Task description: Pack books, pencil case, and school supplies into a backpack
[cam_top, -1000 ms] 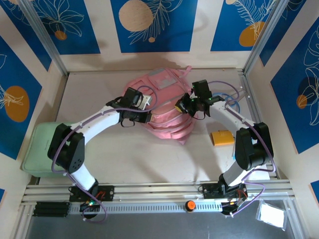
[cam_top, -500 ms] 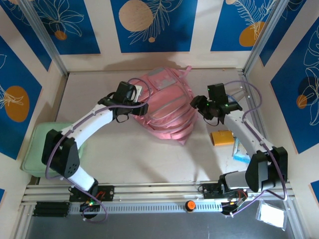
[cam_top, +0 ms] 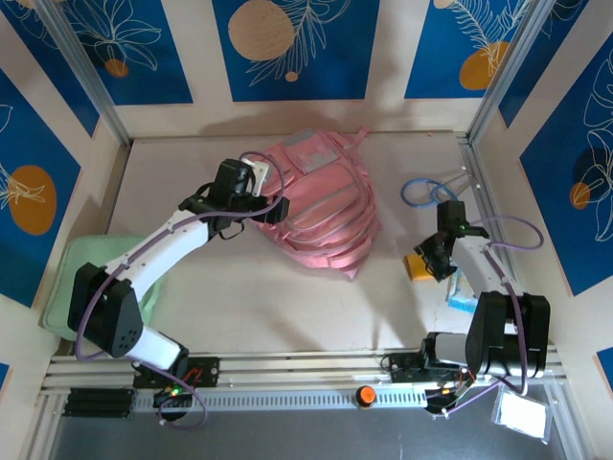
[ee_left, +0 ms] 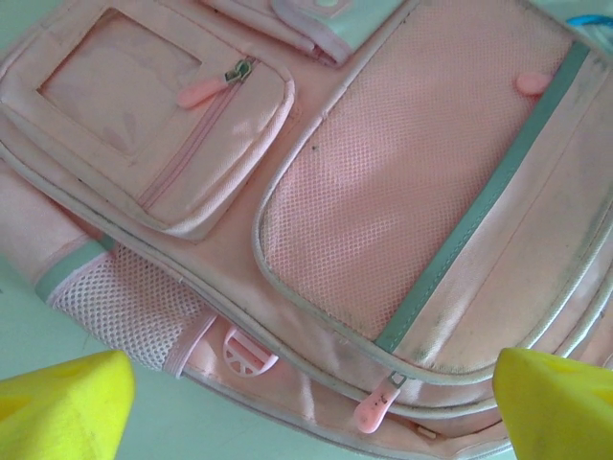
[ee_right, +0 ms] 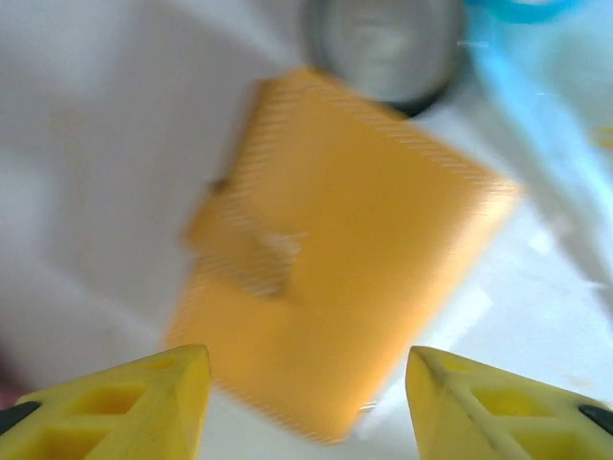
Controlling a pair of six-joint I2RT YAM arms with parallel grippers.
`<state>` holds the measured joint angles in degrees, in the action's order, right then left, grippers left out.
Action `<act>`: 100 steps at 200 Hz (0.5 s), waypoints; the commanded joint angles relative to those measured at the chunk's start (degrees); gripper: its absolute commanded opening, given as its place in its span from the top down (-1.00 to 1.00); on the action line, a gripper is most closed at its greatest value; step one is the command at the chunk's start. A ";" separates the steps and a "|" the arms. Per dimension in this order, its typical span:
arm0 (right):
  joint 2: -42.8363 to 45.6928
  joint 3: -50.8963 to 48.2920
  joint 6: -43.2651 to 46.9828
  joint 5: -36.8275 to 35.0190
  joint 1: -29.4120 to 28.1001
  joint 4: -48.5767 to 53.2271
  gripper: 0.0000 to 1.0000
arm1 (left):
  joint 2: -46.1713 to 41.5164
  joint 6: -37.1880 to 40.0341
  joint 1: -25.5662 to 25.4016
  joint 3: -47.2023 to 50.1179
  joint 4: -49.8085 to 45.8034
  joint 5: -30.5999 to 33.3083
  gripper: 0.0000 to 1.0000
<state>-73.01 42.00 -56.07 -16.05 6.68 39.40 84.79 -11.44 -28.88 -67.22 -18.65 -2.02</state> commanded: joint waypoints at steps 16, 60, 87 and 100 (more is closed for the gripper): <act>4.34 -6.07 -6.06 3.52 5.12 -1.36 0.08 | -1.74 1.32 0.32 0.83 2.24 -1.75 -0.95; 1.22 -7.75 -5.60 8.99 7.47 -5.72 0.10 | -1.56 1.52 0.32 0.68 2.25 -2.61 -1.00; -1.43 -7.86 -4.57 11.29 7.74 -8.66 0.09 | -1.39 1.40 0.31 0.36 2.23 -3.14 -1.00; -2.35 -7.82 -4.09 12.33 7.74 -9.89 0.09 | -1.17 1.25 0.32 0.17 2.14 -3.59 -1.00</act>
<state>-73.47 35.11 -60.49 -7.81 14.09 32.38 84.77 -10.98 -28.88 -66.89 -17.12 -3.57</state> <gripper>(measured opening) 0.454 0.998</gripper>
